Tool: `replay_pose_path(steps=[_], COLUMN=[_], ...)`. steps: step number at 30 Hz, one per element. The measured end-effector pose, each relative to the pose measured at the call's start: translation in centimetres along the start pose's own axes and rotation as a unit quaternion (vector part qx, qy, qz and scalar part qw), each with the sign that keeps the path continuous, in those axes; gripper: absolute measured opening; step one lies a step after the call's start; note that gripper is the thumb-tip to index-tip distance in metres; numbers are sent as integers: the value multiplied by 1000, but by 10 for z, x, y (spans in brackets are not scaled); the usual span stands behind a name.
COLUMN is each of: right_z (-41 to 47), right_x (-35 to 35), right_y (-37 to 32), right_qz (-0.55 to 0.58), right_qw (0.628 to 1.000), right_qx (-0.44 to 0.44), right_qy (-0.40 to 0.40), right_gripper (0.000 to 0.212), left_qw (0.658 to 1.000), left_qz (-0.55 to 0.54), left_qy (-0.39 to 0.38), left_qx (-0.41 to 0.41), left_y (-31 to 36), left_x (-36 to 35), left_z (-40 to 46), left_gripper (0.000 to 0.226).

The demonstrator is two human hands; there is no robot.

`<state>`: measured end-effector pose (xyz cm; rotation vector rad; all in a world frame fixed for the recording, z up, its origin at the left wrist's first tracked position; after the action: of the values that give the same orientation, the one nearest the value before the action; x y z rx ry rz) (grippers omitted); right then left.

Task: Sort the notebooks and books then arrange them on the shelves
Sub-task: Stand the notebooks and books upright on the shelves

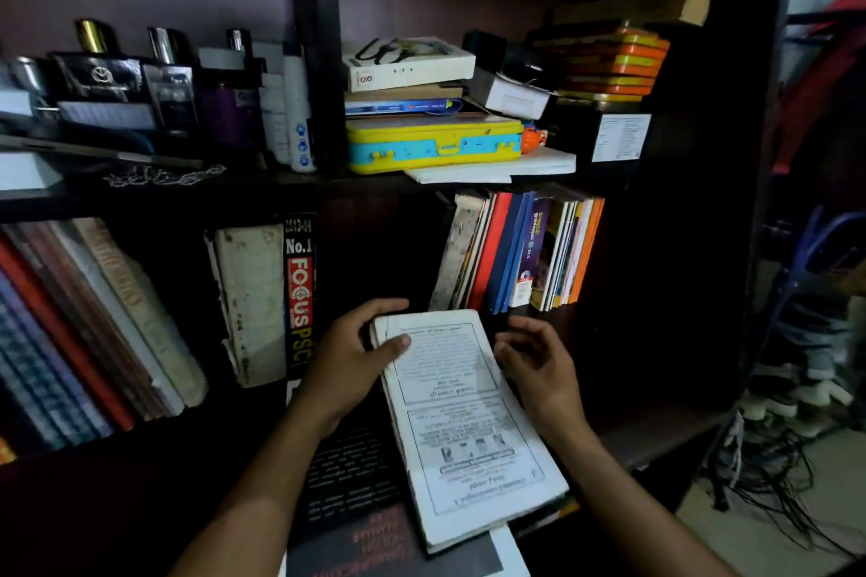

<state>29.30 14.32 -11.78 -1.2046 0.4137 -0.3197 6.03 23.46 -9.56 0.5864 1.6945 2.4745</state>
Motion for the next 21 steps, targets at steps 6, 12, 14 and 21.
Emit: replay_pose_path(steps=[6,12,14,21], right_z=[-34,-79,-81,-59], right_x=[1,-81,-87,-36], right_y=[-53,-49,-39,-73], right_qz=[-199,-511,-550,-273], right_qw=[956,832,808,950], right_qx=[204,150,122,130], right_qy=[75,-154,-171,-74], right_gripper=[16,102,98,47], left_qw=[984,977,974,993], left_qz=[-112,-166,-221,2], left_qy=[138,107,26,-13], left_qx=[-3,-75,-50,-115], left_y=[6,39,42,43], left_x=[32,22,2,-5], left_z=[-6,-9,-10,-12], left_gripper=[28,39,46,78])
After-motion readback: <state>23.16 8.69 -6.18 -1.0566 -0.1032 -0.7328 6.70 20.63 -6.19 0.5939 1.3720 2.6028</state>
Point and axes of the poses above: each hand's wrist, its own z-axis towards the middle knuckle, its own x-axis out of the back of the hand, y = z × x, the point moved 10 cm from there along z, towards the middle knuckle, and after that the axes turned 6 degrees about z, right-handed, at the moved point
